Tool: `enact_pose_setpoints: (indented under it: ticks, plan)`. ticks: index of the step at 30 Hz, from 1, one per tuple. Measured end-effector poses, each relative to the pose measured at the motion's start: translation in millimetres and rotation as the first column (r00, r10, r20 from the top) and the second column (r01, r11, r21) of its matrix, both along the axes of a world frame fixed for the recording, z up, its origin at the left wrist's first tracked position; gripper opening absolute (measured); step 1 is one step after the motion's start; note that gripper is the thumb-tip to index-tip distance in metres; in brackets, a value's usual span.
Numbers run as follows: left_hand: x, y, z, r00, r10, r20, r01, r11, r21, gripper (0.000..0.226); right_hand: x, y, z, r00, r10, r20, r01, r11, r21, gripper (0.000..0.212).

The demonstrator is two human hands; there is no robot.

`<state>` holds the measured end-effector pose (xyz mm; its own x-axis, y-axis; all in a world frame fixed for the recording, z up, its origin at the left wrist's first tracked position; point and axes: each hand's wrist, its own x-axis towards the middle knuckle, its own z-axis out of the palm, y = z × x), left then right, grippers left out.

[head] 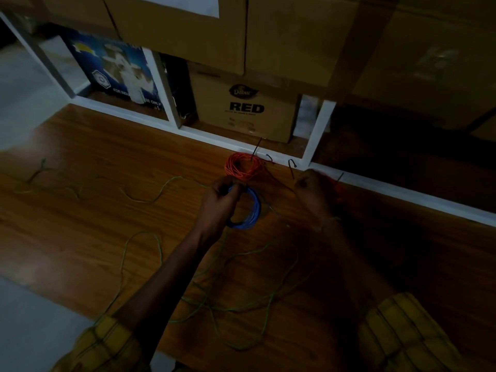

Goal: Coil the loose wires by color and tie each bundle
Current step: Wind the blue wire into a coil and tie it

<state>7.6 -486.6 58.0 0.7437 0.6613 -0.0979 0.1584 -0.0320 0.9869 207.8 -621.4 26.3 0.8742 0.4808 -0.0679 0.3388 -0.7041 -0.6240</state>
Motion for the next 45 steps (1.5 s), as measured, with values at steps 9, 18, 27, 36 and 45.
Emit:
enact_pose_setpoints:
  ticks: [9,18,27,36,45]
  plan:
    - [-6,-9,22,1.000,-0.017,-0.004,0.016,0.974,-0.225,0.020,-63,-59,124,0.914,0.404,-0.025,-0.390,0.896,0.213,0.009]
    - [-12,-23,49,0.999,0.022,-0.042,-0.034,0.949,-0.313,0.012,-87,-55,124,0.667,0.634,0.392,-0.707,0.704,0.063,0.015]
    - [-17,-36,55,0.996,0.088,-0.009,-0.086,0.941,-0.327,0.016,-138,-41,94,0.629,0.460,0.626,-0.589,0.808,-0.002,0.016]
    - [-17,-35,56,0.996,0.029,-0.087,-0.062,0.907,-0.416,0.022,-146,-46,72,0.623,0.259,0.738,-0.477,0.874,0.096,0.002]
    - [-17,-41,59,0.999,-0.011,0.037,0.016,0.988,-0.156,0.014,-131,-51,101,0.862,0.222,0.455,-0.419,0.817,0.395,0.016]
